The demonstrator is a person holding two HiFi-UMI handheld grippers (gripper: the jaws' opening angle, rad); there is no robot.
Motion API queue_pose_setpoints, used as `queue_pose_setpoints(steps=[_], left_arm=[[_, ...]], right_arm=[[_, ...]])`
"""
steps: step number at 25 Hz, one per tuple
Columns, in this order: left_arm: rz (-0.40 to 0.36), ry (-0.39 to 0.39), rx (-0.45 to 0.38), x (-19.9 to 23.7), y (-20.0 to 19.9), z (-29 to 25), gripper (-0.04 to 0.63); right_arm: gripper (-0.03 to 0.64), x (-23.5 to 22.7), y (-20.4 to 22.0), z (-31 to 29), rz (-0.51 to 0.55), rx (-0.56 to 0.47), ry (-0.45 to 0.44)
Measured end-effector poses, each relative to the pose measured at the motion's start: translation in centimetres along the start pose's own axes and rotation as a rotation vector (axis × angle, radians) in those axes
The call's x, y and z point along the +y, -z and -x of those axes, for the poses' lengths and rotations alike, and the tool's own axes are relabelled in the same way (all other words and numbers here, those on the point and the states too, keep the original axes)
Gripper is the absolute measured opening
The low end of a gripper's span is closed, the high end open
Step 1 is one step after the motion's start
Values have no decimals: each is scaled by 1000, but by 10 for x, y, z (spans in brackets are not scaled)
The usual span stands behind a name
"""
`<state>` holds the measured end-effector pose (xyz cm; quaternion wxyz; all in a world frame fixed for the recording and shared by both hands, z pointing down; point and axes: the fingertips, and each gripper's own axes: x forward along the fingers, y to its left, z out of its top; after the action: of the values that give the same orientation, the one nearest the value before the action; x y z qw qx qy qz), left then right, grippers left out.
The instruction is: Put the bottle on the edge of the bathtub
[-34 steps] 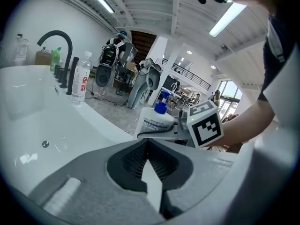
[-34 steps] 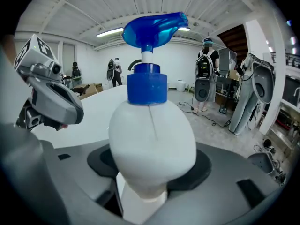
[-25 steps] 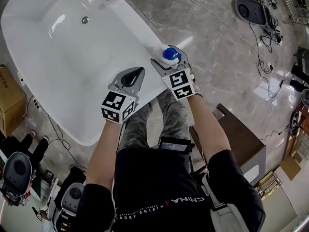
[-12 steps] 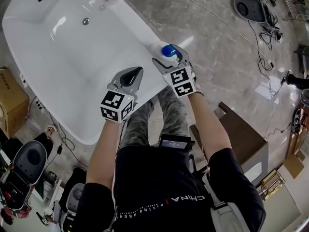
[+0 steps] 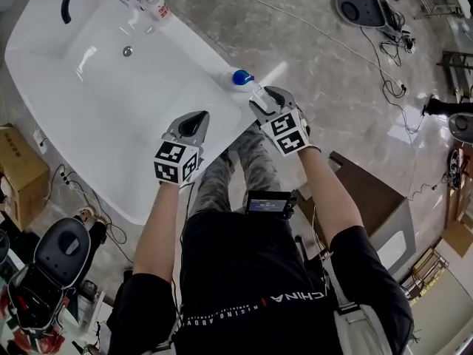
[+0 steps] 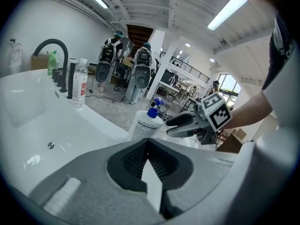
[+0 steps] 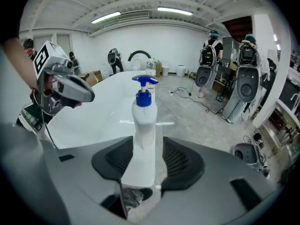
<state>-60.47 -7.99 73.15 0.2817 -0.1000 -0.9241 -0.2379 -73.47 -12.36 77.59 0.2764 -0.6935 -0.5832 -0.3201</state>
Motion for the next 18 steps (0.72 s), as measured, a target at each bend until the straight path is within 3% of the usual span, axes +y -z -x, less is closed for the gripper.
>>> queue_pose_setpoints(steps=[2, 4, 10, 18], left_arm=[[-18, 14, -8, -11, -12, 2, 9], [-38, 31, -33, -24, -28, 5, 9], [-119, 84, -33, -68, -52, 24, 9], [-163, 94, -45, -94, -56, 47, 9]], right_arm=[[82, -7, -5, 23, 0, 14, 38], [12, -10, -14, 45, -2, 14, 61], [9, 15, -49, 102, -88, 0, -31], [9, 20, -63, 154, -85, -24, -44]])
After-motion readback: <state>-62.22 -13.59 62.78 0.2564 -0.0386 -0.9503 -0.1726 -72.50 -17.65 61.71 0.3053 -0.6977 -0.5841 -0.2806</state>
